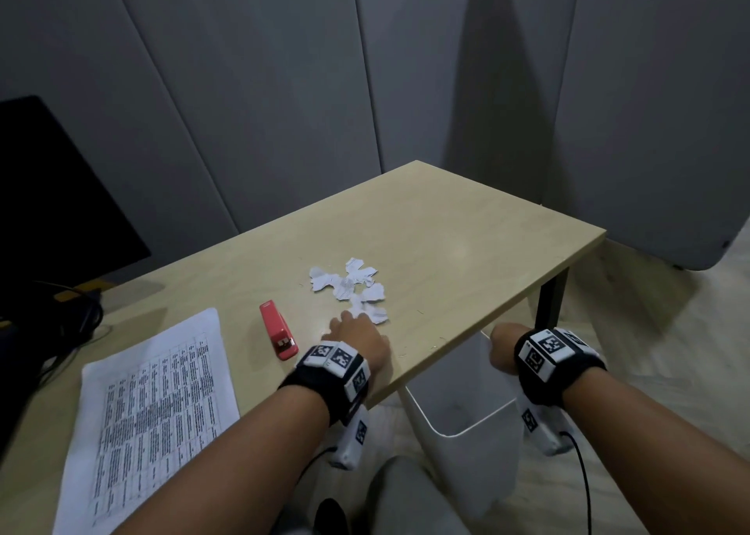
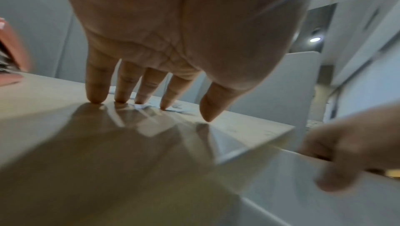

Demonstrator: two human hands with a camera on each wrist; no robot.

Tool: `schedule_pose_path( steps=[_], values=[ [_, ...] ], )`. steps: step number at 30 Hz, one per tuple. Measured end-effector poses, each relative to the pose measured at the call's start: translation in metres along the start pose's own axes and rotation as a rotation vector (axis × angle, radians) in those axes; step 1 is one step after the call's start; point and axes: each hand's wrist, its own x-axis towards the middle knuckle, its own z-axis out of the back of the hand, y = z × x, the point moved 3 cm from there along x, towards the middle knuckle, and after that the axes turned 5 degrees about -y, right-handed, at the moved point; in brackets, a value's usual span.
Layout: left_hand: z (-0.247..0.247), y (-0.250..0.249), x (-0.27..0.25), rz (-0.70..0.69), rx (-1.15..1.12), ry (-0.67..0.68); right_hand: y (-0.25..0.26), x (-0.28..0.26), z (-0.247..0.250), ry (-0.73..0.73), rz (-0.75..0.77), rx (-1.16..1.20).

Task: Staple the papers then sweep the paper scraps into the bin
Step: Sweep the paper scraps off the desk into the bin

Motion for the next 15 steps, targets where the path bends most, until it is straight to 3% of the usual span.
schedule_pose_path(
  steps=[10,13,15],
  values=[
    [-0.023,-0.050,-0.080,-0.423,0.023,-0.099,-0.007,0.042,-0.021,0.048,0.014,-0.095],
    [-0.026,-0.056,-0.082,-0.509,-0.095,-0.099,-0.001,0.029,-0.013,0.041,0.027,-0.095],
    [-0.024,-0.056,-0.070,-0.495,-0.222,-0.076,0.002,0.024,-0.010,0.028,0.042,-0.090]
  ],
)
